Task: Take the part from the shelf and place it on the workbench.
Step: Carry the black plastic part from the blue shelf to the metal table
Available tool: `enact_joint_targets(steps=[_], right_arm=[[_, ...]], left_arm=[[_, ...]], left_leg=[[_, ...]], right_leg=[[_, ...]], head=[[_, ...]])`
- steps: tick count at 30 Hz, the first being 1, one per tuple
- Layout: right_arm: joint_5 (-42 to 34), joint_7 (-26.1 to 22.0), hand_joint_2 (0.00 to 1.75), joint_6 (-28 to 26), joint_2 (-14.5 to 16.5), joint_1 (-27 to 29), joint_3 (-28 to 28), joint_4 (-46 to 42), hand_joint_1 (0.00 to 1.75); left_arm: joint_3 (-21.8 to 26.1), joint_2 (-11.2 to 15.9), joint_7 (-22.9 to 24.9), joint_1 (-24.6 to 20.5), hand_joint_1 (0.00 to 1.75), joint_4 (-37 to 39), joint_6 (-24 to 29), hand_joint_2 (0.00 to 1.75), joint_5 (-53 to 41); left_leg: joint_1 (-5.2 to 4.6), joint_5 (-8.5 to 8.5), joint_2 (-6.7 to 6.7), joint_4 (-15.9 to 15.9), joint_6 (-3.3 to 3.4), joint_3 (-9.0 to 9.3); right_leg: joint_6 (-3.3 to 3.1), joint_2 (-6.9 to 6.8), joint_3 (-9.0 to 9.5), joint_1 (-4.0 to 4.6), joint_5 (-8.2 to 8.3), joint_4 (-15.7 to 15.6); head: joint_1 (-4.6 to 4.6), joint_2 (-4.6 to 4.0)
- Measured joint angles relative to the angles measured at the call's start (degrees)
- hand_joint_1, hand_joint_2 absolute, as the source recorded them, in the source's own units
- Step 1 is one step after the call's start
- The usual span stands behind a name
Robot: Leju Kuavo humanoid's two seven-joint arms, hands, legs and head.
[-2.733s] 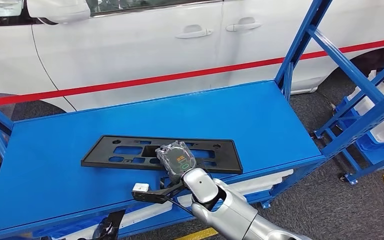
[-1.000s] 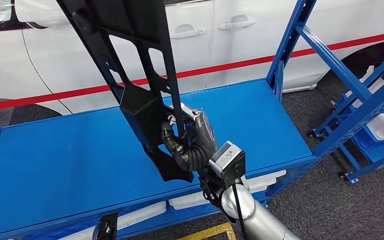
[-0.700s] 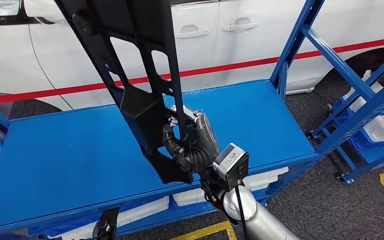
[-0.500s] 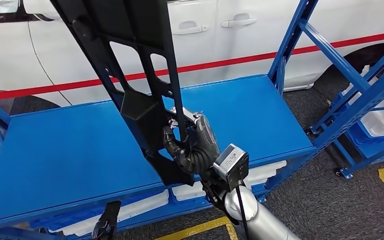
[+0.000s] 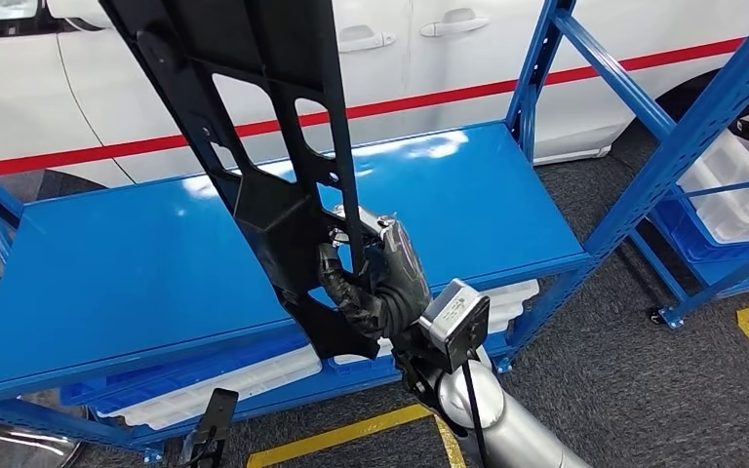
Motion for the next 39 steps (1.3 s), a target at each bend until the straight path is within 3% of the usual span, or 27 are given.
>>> enact_joint_targets(steps=[2,5,6,8,10,11,12,13,15,17,18,20,22,25,26,27,28,30,32,33,36,37,39], right_arm=[[0.0,0.0,1.75,0.0,0.0,0.0,0.0,0.0,1.75],[0.1,0.0,1.75,0.0,0.0,0.0,0.0,-0.1,1.75],[0.1,0.0,1.75,0.0,0.0,0.0,0.0,-0.1,1.75],[0.2,-0.1,1.75,0.1,-0.1,0.0,0.0,-0.1,1.75],[0.2,-0.1,1.75,0.1,-0.2,0.2,-0.1,-0.1,1.75],[0.2,-0.1,1.75,0.1,-0.3,0.2,-0.1,-0.1,1.75],[0.2,-0.1,1.75,0.1,-0.3,0.2,-0.1,-0.1,1.75],[0.2,-0.1,1.75,0.1,-0.3,0.2,-0.1,-0.1,1.75],[0.3,0.0,1.75,0.0,-0.3,0.2,-0.1,-0.1,1.75],[0.6,0.0,1.75,0.0,-0.3,0.2,0.0,-0.2,1.75],[0.6,0.0,1.75,0.0,-0.3,0.3,0.0,-0.3,1.75],[0.7,-0.1,1.75,0.1,-0.4,0.6,-0.1,-0.3,1.75],[0.7,-0.2,1.75,0.3,-0.5,0.7,-0.1,-0.3,1.75],[0.8,-0.3,1.75,0.3,-0.6,1.0,-0.1,-0.3,1.75],[1.2,-0.4,1.75,-0.1,-0.6,1.2,-0.1,-0.3,1.75],[2.1,-0.4,1.75,-0.9,-0.6,1.6,-0.3,-0.4,1.75],[3.3,-0.3,1.75,-2.2,-0.6,2.3,-0.6,-0.6,1.75],[5.2,-0.4,1.75,-4.2,-1.0,4.4,-1.8,-1.8,1.75],[5.4,-0.8,1.75,-3.3,-1.9,7.3,-3.7,-3.8,1.75],[5.6,-1.0,1.75,-2.3,-2.4,8.6,-4.7,-4.9,1.75],[6.3,-1.0,1.75,-0.4,-3.0,10.7,-6.4,-6.5,1.75],[6.3,-1.0,1.75,-0.1,-3.0,10.8,-6.6,-6.7,1.75],[5.9,-1.2,1.75,0.2,-3.1,10.7,-6.6,-6.7,1.75]], left_arm=[[0.0,0.0,0.0,-0.2,0.00,0.0,0.0,0.00,0.0],[-0.1,0.1,0.0,-0.2,0.00,0.0,0.1,0.00,-0.1],[-0.1,0.1,0.0,-0.1,0.00,0.0,0.1,0.00,-0.1],[-0.1,0.0,-0.5,-0.1,0.00,0.0,0.2,0.00,0.0],[-0.2,0.0,-0.9,-0.1,0.00,0.0,0.3,0.00,0.1],[-0.2,0.0,-1.0,0.0,0.00,0.1,0.3,0.00,0.2],[-0.2,0.0,-1.0,0.0,0.00,0.1,0.3,0.00,0.2],[-0.2,0.0,-1.0,-0.1,0.00,0.1,0.3,0.00,0.3],[-0.2,0.0,-0.9,-0.1,0.00,0.1,0.2,0.00,0.4],[-0.2,0.0,-0.9,-0.2,0.00,0.1,0.4,0.00,0.4],[-0.2,0.0,-1.0,-0.2,0.00,0.1,0.6,0.00,0.3],[-0.2,0.0,-1.3,-0.1,0.00,0.1,0.9,0.00,0.3],[-0.2,-0.1,-1.7,0.0,0.00,0.2,1.1,0.00,0.5],[-0.2,0.0,-2.1,0.1,0.00,0.3,1.3,0.00,0.6],[-0.2,0.1,-1.8,0.4,0.00,0.3,1.5,0.00,0.2],[-0.2,0.3,-1.2,1.1,0.00,0.3,1.8,0.00,-0.7],[-0.2,0.8,-0.4,2.4,0.00,0.0,1.9,0.00,-2.0],[0.2,2.6,-0.1,7.6,0.00,-2.3,0.1,0.00,-5.0],[2.8,4.6,-3.7,14.5,0.00,-7.1,-5.3,0.00,-9.5],[5.4,5.2,-6.3,17.1,0.00,-9.0,-7.8,0.00,-13.3],[14.4,4.7,-12.0,17.2,0.00,-8.4,-8.7,0.00,-24.6],[16.4,4.3,-12.8,15.3,0.00,-6.6,-7.6,0.00,-26.5],[19.5,3.4,-13.1,11.2,0.00,-1.8,-5.9,0.00,-28.6]], left_leg=[[-0.35,-0.42,-0.03,-6.4,0.64,4.20],[-0.46,-0.07,0.08,-8.4,1.53,4.58],[-0.31,0.49,0.21,-8.7,1.94,4.31],[-0.02,1.76,0.51,-9.0,2.67,3.28],[-0.07,2.92,0.60,-8.8,2.90,1.63],[-0.08,3.46,0.64,-8.7,2.83,0.81],[-0.08,3.94,0.67,-8.6,2.71,0.05],[-0.06,4.34,0.69,-8.4,2.57,-0.67],[-0.09,4.95,0.67,-7.8,2.17,-1.87],[-0.21,5.56,0.62,-7.3,1.54,-2.59],[-0.26,5.94,0.60,-7.3,1.15,-2.78],[-0.16,6.43,0.58,-7.3,0.38,-3.06],[0.02,4.17,0.53,-5.5,-0.20,-4.16],[0.12,-3.42,0.49,4.6,-0.74,-7.57],[0.12,-4.64,0.49,7.8,-0.81,-8.17],[0.10,-4.61,0.49,9.3,-0.76,-7.83],[0.07,-3.51,0.49,8.6,-0.62,-6.34],[-0.10,-1.03,0.51,1.9,-0.07,-0.44],[-0.42,-1.11,0.53,-5.9,0.46,5.28],[-0.64,-1.58,0.49,-8.1,0.70,6.59],[-0.83,-0.37,-0.04,-9.6,1.72,6.02],[-0.70,0.43,-0.19,-10.0,2.19,5.48],[-0.46,1.94,-0.16,-10.3,2.78,4.14]], right_leg=[[0.57,-0.06,-0.51,0.03,0.67,0.3],[1.66,-0.06,-0.65,-0.13,1.61,0.0],[1.97,0.04,-0.95,-0.14,0.91,0.5],[2.51,0.22,-2.61,-0.31,-3.43,4.8],[2.95,0.27,-4.91,-0.56,-8.38,12.5],[3.13,0.26,-5.43,-0.70,-9.28,15.4],[3.25,0.25,-5.08,-0.81,-8.87,16.5],[3.29,0.24,-3.58,-0.92,-7.50,15.3],[3.17,0.24,1.96,-1.05,-5.23,8.1],[2.68,0.34,6.30,-0.87,-5.25,1.3],[2.33,0.39,6.91,-0.67,-5.62,0.0],[1.41,0.31,6.48,-0.58,-4.97,-0.5],[0.32,0.11,5.57,-0.72,-3.87,-0.7],[-0.48,0.00,3.29,-0.55,-2.07,-0.6],[-0.53,-0.02,2.44,-0.41,-1.50,-0.5],[-0.54,-0.02,1.66,-0.29,-0.98,-0.5],[-0.52,-0.01,1.02,-0.19,-0.55,-0.4],[-0.39,0.25,0.14,-0.08,0.14,-0.2],[0.04,0.79,-0.32,0.04,0.73,0.0],[0.42,0.94,-0.49,0.00,1.11,0.0],[1.75,0.44,-1.04,-0.28,1.65,-0.2],[2.10,0.31,-1.43,-0.34,0.36,0.7],[2.74,0.34,-3.02,-0.58,-4.89,5.8]], head=[[0.01,0.00],[0.01,0.00],[0.02,0.00],[0.03,0.00],[0.02,0.00],[0.02,0.00],[0.02,0.00],[0.02,0.00],[0.02,-0.01],[0.01,-0.01],[0.01,0.00],[0.01,0.00],[0.00,-0.01],[0.00,-0.01],[0.00,-0.01],[0.00,-0.01],[0.00,-0.02],[0.00,-0.01],[-0.01,-0.01],[-0.02,-0.01],[-0.01,0.00],[0.00,0.00],[0.01,-0.01]])
